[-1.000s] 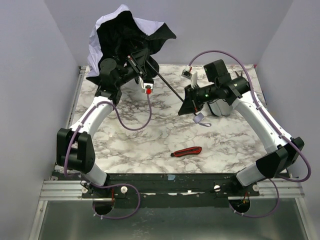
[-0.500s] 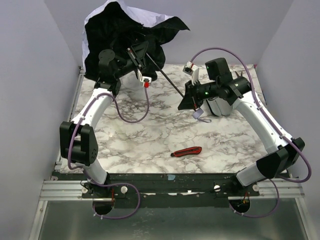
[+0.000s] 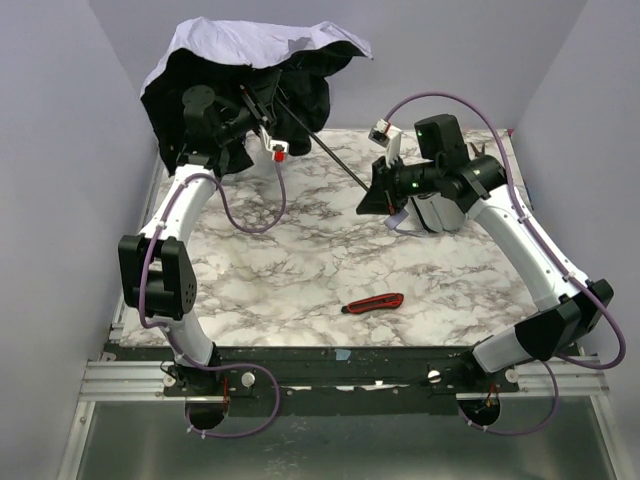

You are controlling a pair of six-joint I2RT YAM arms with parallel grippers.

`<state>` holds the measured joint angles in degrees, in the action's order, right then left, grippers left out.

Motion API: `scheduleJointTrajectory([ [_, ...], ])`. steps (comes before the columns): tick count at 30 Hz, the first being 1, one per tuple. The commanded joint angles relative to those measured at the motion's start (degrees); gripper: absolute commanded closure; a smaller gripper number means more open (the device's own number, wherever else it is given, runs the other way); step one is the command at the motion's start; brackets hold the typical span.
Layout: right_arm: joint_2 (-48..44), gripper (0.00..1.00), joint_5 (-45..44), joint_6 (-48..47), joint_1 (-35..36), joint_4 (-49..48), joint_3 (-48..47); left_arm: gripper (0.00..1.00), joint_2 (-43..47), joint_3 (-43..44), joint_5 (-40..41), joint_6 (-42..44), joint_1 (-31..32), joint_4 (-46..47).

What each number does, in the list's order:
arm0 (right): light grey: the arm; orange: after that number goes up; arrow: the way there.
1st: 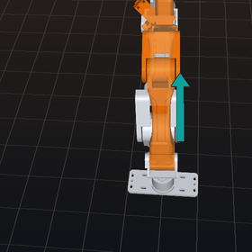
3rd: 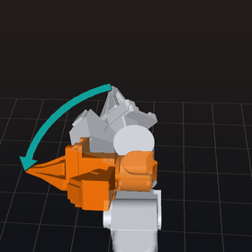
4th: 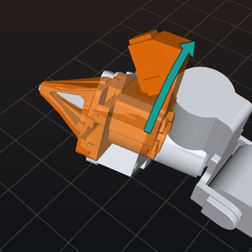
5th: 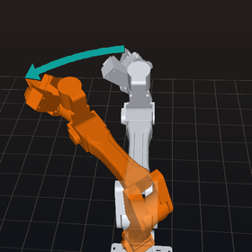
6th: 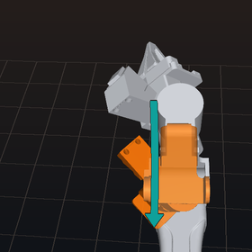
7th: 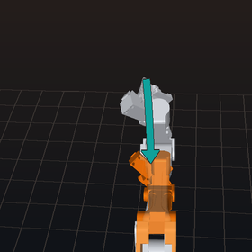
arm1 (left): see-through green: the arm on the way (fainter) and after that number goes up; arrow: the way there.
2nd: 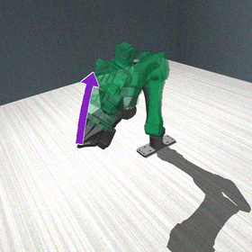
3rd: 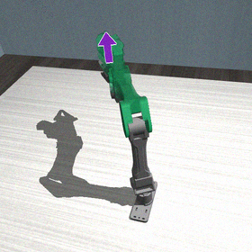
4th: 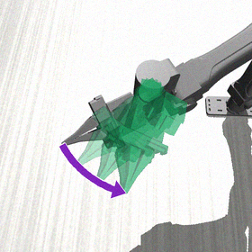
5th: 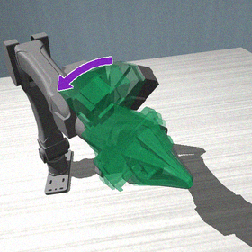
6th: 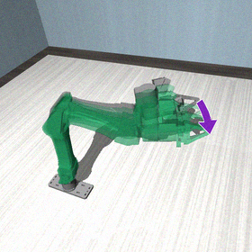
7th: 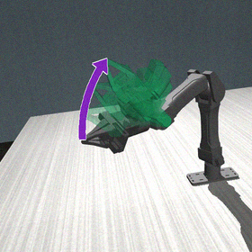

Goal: Open the umbrella

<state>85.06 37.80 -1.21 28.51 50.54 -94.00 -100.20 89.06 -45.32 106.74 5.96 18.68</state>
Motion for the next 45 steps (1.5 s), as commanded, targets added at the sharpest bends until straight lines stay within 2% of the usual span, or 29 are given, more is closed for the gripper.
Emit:
scheduleJointTrajectory([
  [1, -8.44, 0.99, 10.95, -6.43, 1.37, 23.46, 2.02, 0.74, -3.16, 3.6, 29.46, 0.87, -13.87, 1.8],
  [5, -8.5, 0.99, 11.33, -6.86, 1.36, 21.82, 1.06, 1.0, -0.89, 1.01, 25.7, 0.83, -13.77, 1.44],
  [7, -8.57, 0.99, 11.74, -5.68, 1.3, 18.73, -0.39, 1.0, 1.07, -1.02, 22.46, 0.49, -13.1, 0.72],
  [9, -8.64, 0.74, 11.71, -2.54, 1.33, 13.37, -3.0, 1.0, 3.2, -2.73, 19.92, -0.02, -12.08, -1.01],
  [10, -8.68, 0.5, 11.42, -0.58, 1.36, 10.02, -4.31, 1.0, 4.41, -3.5, 18.39, 0.04, -11.62, -2.3],
  [11, -8.76, 0.38, 10.72, 1.79, 1.36, 5.87, -5.96, 1.0, 5.41, -4.45, 16.9, -0.07, -10.93, -2.85],
  [13, -9.17, 0.22, 7.1, 6.48, 1.34, -3.03, -8.67, 1.0, 7.32, -5.93, 14.7, -0.31, -9.57, -4.22],
  [15, -9.47, 0.14, 1.7, 9.77, 1.32, -11.58, -11.19, 1.0, 9.26, -7.37, 12.61, -0.84, -8.37, -4.38],
  [18, -9.56, 0.09, -8.78, 12.22, 1.36, -21.67, -14.41, 1.0, 11.91, -8.36, 10.11, -4.0, -6.69, -5.81],
  [21, -11.04, 0.08, -21.57, 11.24, 1.24, -27.78, -13.21, 1.0, 15.45, -7.33, 6.61, -11.64, -6.13, -9.91],
  [25, -14.79, 0.07, -37.25, 7.99, 1.28, -32.8, -6.01, 1.0, 18.97, -2.58, 3.29, -28.76, -3.45, -15.72],
  [28, -15.64, 0.07, -48.75, 7.77, 1.25, -33.22, -4.31, 1.0, 19.28, 4.76, 2.16, -42.82, -2.65, -20.74],
  [32, -18.65, 0.04, -55.15, 5.76, 1.19, -39.61, -1.23, 1.0, 17.08, 12.79, 3.4, -54.34, -2.29, -25.18],
  [36, -21.28, 0.03, -50.8, 2.64, 1.22, -45.23, -2.28, 1.0, 14.47, 16.44, 7.35, -61.02, -2.26, -27.33],
  [40, -24.82, 0.01, -38.75, -2.12, 1.15, -51.91, 1.28, 1.0, 12.77, 17.81, 8.74, -61.15, -1.21, -31.35],
  [45, -26.19, 0.01, -21.34, -3.68, 1.19, -48.1, 0.33, 1.0, 11.07, 17.63, 12.27, -60.66, 0.39, -32.36],
])
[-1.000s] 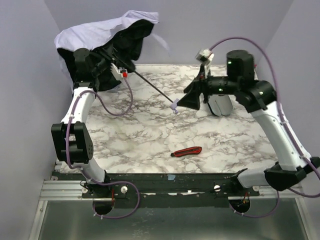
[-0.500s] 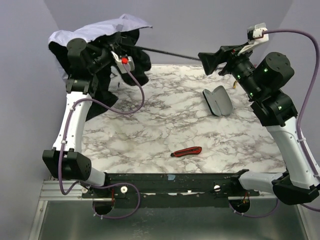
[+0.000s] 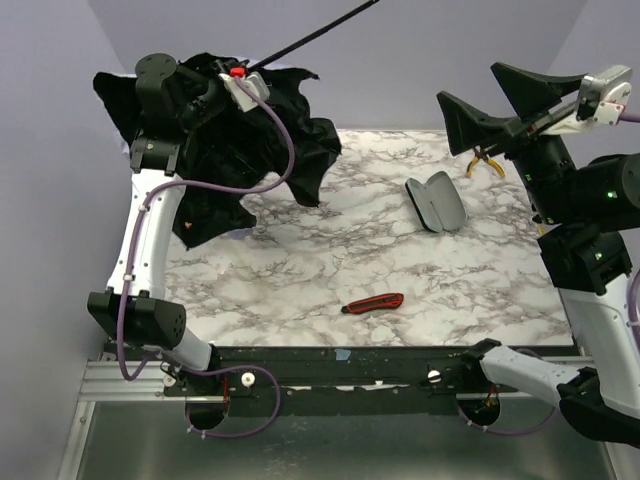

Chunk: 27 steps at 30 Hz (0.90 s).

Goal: Open the umbrella

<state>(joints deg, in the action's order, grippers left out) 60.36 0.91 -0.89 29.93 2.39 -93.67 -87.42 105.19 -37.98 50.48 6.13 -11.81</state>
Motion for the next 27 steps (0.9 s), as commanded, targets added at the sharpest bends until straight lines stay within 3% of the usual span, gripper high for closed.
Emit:
scheduleJointTrajectory([
  [1, -2.0, 0.02, 19.04, -4.73, -0.23, 1.45, 0.55, 1.0, -2.09, 2.04, 4.88, -5.73, 0.24, -1.72],
  [5, -1.34, 0.05, 29.31, -12.77, -0.24, 15.96, 2.72, 1.0, -1.93, 1.2, 5.93, 2.45, 2.54, -4.0],
  [9, 0.36, 0.07, 29.83, -17.39, -0.29, 26.27, 1.49, 1.0, -0.06, -5.8, 9.19, 17.55, 4.74, 0.99],
  [13, 1.11, 0.07, 36.81, -11.36, -0.24, 24.8, -5.19, 1.0, 0.36, -9.11, 10.83, 31.02, 4.86, 3.34],
  [15, 4.21, 0.07, 33.93, -5.15, -0.25, 24.51, -9.5, 1.0, 1.5, -12.78, 10.4, 37.41, 4.85, 7.63],
  [19, 11.99, 0.07, 29.29, -13.14, -0.28, 38.79, -14.74, 1.0, 2.28, -14.4, 7.44, 43.07, 5.12, 9.62],
  [23, 18.96, 0.08, 30.83, -16.47, -0.27, 53.45, -18.59, 1.0, 2.43, -15.11, 4.54, 47.67, 5.38, 10.02],
  [27, 20.94, 0.09, 28.26, -18.32, -0.19, 57.54, -14.66, 1.0, 2.89, -16.44, 1.66, 49.49, 5.56, 11.23],
])
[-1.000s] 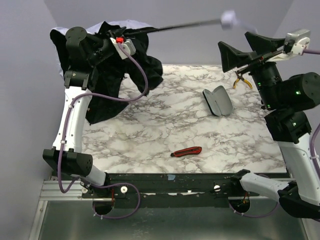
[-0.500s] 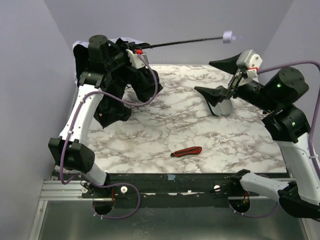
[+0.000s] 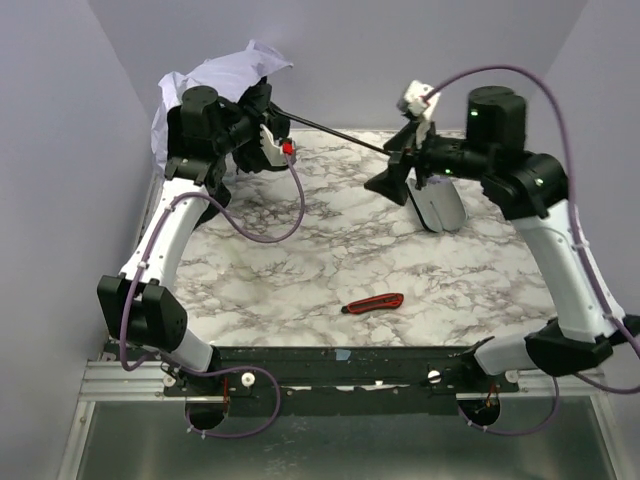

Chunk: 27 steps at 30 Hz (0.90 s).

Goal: Open the umbrella

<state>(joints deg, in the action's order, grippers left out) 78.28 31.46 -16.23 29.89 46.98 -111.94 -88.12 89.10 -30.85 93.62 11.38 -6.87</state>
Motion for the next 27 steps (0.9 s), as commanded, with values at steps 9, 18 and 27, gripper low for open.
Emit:
scheduleJointTrajectory([
  [9, -3.27, 0.09, 0.81, -4.41, -0.13, 1.81, 9.35, 1.0, 3.44, -0.02, -6.02, -1.01, 1.27, 3.22],
  [18, -14.12, 0.04, 10.9, 7.59, -0.22, -32.32, 21.12, 1.0, -10.27, 16.97, 8.0, -24.37, 1.71, -1.3],
  [27, -14.24, 0.12, 4.46, 13.48, -0.17, -28.72, 27.13, 1.0, -20.85, 53.59, -0.34, -86.61, -2.71, -9.81],
])
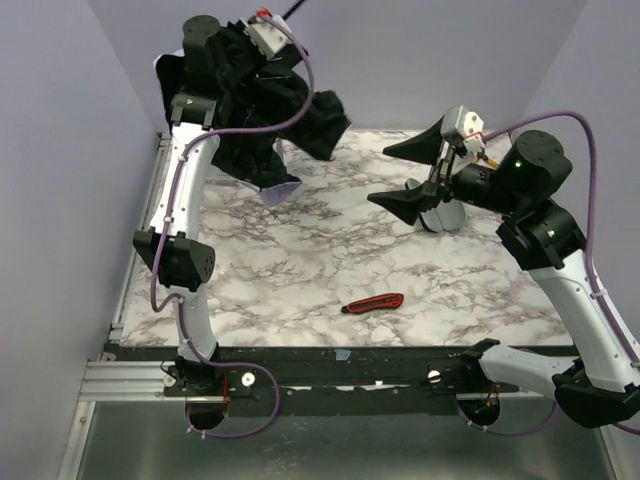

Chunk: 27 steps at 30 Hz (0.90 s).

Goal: Open the umbrella

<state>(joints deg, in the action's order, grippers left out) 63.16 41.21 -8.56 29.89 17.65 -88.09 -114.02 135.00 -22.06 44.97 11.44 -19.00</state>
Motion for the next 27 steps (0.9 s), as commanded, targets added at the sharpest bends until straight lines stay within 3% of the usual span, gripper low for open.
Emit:
scheduleJointTrajectory([
  [1, 1.34, 0.12, -6.74, 7.0, -0.18, 0.47, 3.15, 1.0, 7.6, 2.04, -12.32, -42.18, -2.55, 5.56],
  [4, 3.26, 0.12, -10.12, 10.75, -0.19, -0.59, 0.97, 1.0, 16.12, -15.23, -18.61, -50.08, -0.29, 15.54],
  [12, 9.78, 0.14, -13.73, 17.39, -0.21, -7.1, -8.55, 1.0, 24.33, -38.65, -27.91, -64.89, 4.26, 26.01],
  [19, 14.86, 0.15, -18.05, 24.03, -0.2, -16.38, -10.59, 1.0, 27.78, -48.47, -29.4, -67.09, 8.45, 32.44],
  [27, 19.57, 0.11, -30.7, 27.18, -0.18, -17.12, -10.17, 1.0, 29.2, -51.93, -30.83, -67.7, 10.08, 37.3],
])
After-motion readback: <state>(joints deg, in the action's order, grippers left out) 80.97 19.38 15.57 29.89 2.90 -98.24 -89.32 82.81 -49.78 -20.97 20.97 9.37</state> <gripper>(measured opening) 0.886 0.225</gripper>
